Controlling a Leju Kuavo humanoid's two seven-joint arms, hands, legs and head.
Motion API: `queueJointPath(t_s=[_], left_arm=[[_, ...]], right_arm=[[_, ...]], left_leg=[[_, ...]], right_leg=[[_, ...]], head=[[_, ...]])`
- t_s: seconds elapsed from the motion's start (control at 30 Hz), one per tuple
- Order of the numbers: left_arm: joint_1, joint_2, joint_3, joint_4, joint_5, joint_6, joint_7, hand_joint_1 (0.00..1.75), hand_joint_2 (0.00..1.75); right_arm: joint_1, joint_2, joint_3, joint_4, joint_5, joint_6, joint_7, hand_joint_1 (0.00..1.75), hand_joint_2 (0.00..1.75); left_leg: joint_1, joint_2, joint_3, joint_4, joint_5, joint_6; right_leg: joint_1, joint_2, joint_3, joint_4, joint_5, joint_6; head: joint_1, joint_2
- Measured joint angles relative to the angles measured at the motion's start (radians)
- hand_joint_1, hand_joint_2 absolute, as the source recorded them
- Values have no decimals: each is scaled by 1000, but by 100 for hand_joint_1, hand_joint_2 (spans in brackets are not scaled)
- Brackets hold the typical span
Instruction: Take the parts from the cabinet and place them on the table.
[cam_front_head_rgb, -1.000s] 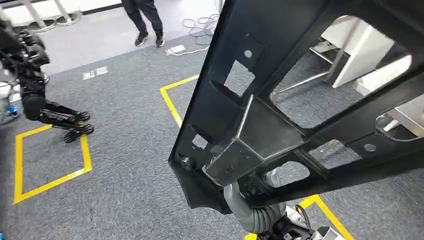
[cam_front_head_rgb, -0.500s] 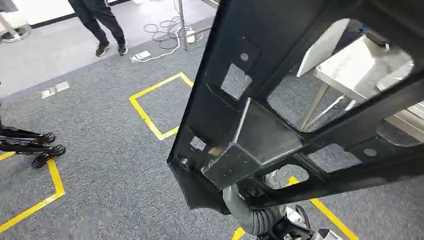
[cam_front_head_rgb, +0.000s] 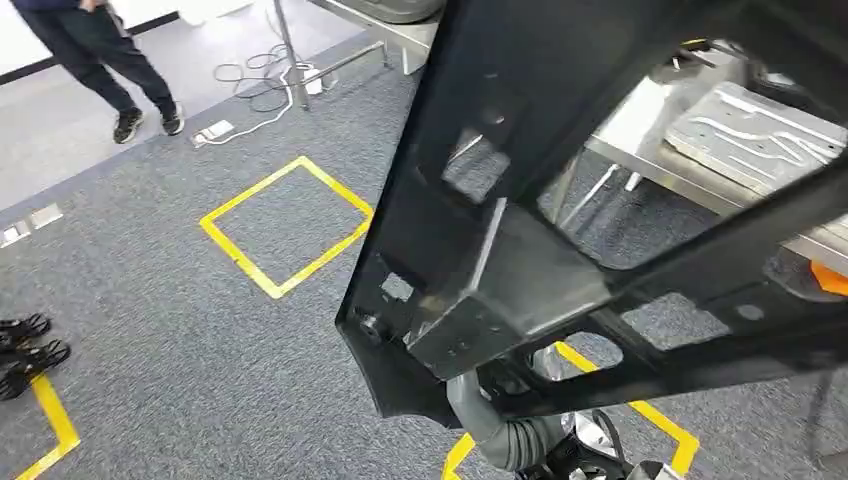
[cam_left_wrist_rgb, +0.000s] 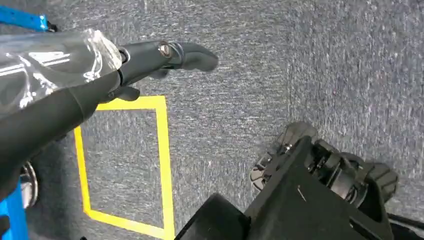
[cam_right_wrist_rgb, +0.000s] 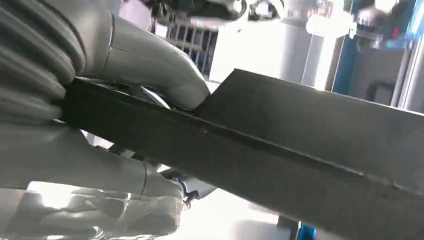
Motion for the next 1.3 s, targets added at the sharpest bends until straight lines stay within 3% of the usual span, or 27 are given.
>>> queueJointPath(t_s=[0.03, 0.07, 0.13, 0.2, 0.23, 0.27, 0.3, 0.37, 0.4, 0.43, 0.5, 0.57, 0.63, 0.7, 0.77, 0.8, 0.87, 0.9, 0.93, 0.97, 1.07, 1.1, 1.13, 1.17, 1.23, 1.27, 1.3], left_arm=[[-4, 1, 0, 0, 1, 0, 0, 0, 175], [-5, 1, 0, 0, 2, 0, 0, 0, 175], [-7, 1, 0, 0, 2, 0, 0, 0, 175], [-13, 1, 1, 0, 3, 3, -4, 0, 175], [-20, 1, 2, 0, 3, 3, -4, 0, 175], [-21, 1, 2, 0, 3, 3, -4, 0, 175], [-21, 1, 1, 0, 3, 3, -4, 0, 175], [-16, 1, 0, 0, 3, 3, -4, 0, 175], [-14, 2, 0, 0, 3, 3, -4, 0, 175], [-11, 2, 0, 0, 3, 3, 1, 0, 175], [-8, 3, 0, 0, 4, 5, 0, 0, 175], [-10, 1, 0, 0, 3, 5, -2, 0, 175], [-11, 2, 0, 0, 3, 6, -1, 0, 175], [-2, 2, 0, 0, 3, 6, -2, 0, 175], [-3, 2, 0, 0, 3, 6, -2, 0, 175], [-2, 2, 0, 0, 3, 6, -2, 0, 175], [-2, 1, 0, 0, 3, 6, -2, 0, 175], [-2, 1, 0, 0, 3, 6, -2, 0, 175], [-2, 2, 0, 0, 3, 6, -2, 0, 175], [-3, 2, 0, 1, 3, 6, -2, 0, 175], [-5, 2, 0, 1, 3, 6, -2, 0, 175], [-6, 2, 0, 1, 3, 6, -2, 0, 175], [-6, 2, 0, 0, 3, 6, -2, 0, 175], [-6, 2, 0, 0, 5, 7, -2, 0, 175], [-17, 2, 1, 0, 7, 10, -6, 0, 175], [-22, 2, 1, 0, 6, 10, -6, 0, 175], [-21, 2, 1, 0, 6, 10, -6, 0, 175]], right_arm=[[1, -1, 0, -2, 0, 0, 0, 175, 175], [0, -1, 0, -3, 0, 0, 0, 175, 175], [-5, 0, 0, -5, 0, 0, 0, 175, 175], [-6, 0, 0, -5, 0, 0, 0, 175, 175], [-6, 0, 0, -5, 0, 1, 0, 175, 175], [-6, 0, 0, -5, 0, 1, 0, 175, 175], [-6, 0, 0, -5, 0, 1, 0, 175, 175], [-7, 0, 0, -5, 0, 1, 0, 175, 175], [-8, 0, 0, -5, 0, 1, 0, 175, 175], [-10, 0, 0, -5, 0, 1, -1, 175, 175], [-10, -1, 1, -5, 0, 1, 0, 175, 175], [-11, -1, 0, -5, 0, 1, 0, 175, 175], [-12, -1, 1, -5, 1, 2, -1, 175, 175], [-12, -1, 0, -5, 0, 3, -1, 175, 175], [-9, -1, 0, -5, 0, 3, 0, 175, 175], [-9, -1, 1, -5, 0, 3, 0, 175, 175], [-9, -1, 1, -5, 0, 2, 0, 175, 175], [-9, -1, 1, -5, 0, 2, 0, 175, 175], [-11, -1, 1, -5, 0, 2, 0, 175, 175], [-10, -1, 0, -5, 0, 0, -1, 175, 175], [-8, -2, -1, -5, 0, -3, -2, 175, 175], [-8, -2, -1, -5, 0, -3, -2, 175, 175], [-9, -2, -1, -5, 0, -3, -2, 175, 175], [-10, -2, -1, -5, 0, -3, -2, 175, 175], [-8, -2, -1, -5, -3, -3, -3, 175, 175], [-8, -2, -1, -5, -6, -1, -4, 175, 175], [-8, -2, -1, -5, -7, 0, -5, 175, 175]], left_leg=[[1, 33, 11, 2, -9, -22], [6, 32, 9, 6, -17, -30], [11, -44, -30, 103, -78, -36], [10, -67, -117, 282, -152, -39], [10, -70, -149, 346, -164, -38], [10, -70, -156, 353, -150, -36], [9, -71, -142, 316, -116, -32], [9, -92, -73, 146, -18, -20], [9, -136, -42, 66, 19, -15], [10, -182, -33, 31, 12, -6], [4, -164, -32, 20, 6, -9], [10, -141, -25, 8, 15, 2], [11, -114, -21, 0, 21, 12], [8, -81, -21, 0, 20, 16], [7, -51, -23, 1, 19, 16], [8, -37, -22, 1, 17, 13], [10, -13, -17, 2, 13, 7], [9, -3, -11, 3, 8, 0], [-3, 3, -12, 7, 1, -8], [-3, 8, -11, 8, -1, -12], [2, 39, -3, 7, -5, -24], [8, 19, -4, 21, -19, -31], [9, -20, -24, 66, -50, -35], [10, -44, -61, 143, -92, -38], [9, -65, -144, 322, -160, -40], [9, -68, -162, 357, -161, -39], [8, -70, -156, 341, -139, -35]], right_leg=[[10, 48, -8, 4, 4, -37], [3, 60, -5, 0, 9, -47], [2, 77, -6, 1, 10, -54], [5, 98, -8, 1, 10, -58], [7, 111, -7, 1, 11, -59], [9, 126, -6, 1, 11, -59], [10, 140, -4, 1, 11, -59], [10, 170, 0, 1, 11, -59], [9, 181, 0, 1, 12, -58], [14, 194, -7, 4, 13, -52], [3, 213, -21, 3, 22, -39], [6, 235, -26, -1, 27, -25], [8, 131, -58, 69, -26, -24], [7, 101, -134, 233, -104, -18], [4, 97, -178, 325, -123, -12], [3, 95, -163, 297, -100, -11], [0, 73, -67, 128, -20, -10], [0, 31, -12, 37, 9, -9], [11, 3, 4, 3, -4, -12], [5, 23, 1, 4, 1, -27], [13, 53, -5, 4, 1, -46], [8, 65, -3, 2, 5, -52], [7, 73, -4, 2, 6, -56], [7, 80, -6, 2, 8, -61], [10, 103, -8, 3, 9, -64], [11, 115, -8, 3, 9, -64], [12, 131, -7, 3, 10, -65]], head=[[-4, 0], [-3, 0], [-6, 0], [-7, 0], [-8, 0], [-8, 0], [-8, 0], [-8, 0], [-8, 0], [-8, 0], [-6, 0], [-7, 0], [-3, 0], [-3, 0], [-3, 0], [-3, 0], [-3, 0], [-3, 0], [-2, 0], [-7, 0], [-6, 0], [-6, 0], [-8, 0], [-8, 0], [-8, 0], [-8, 0], [-8, 0]])
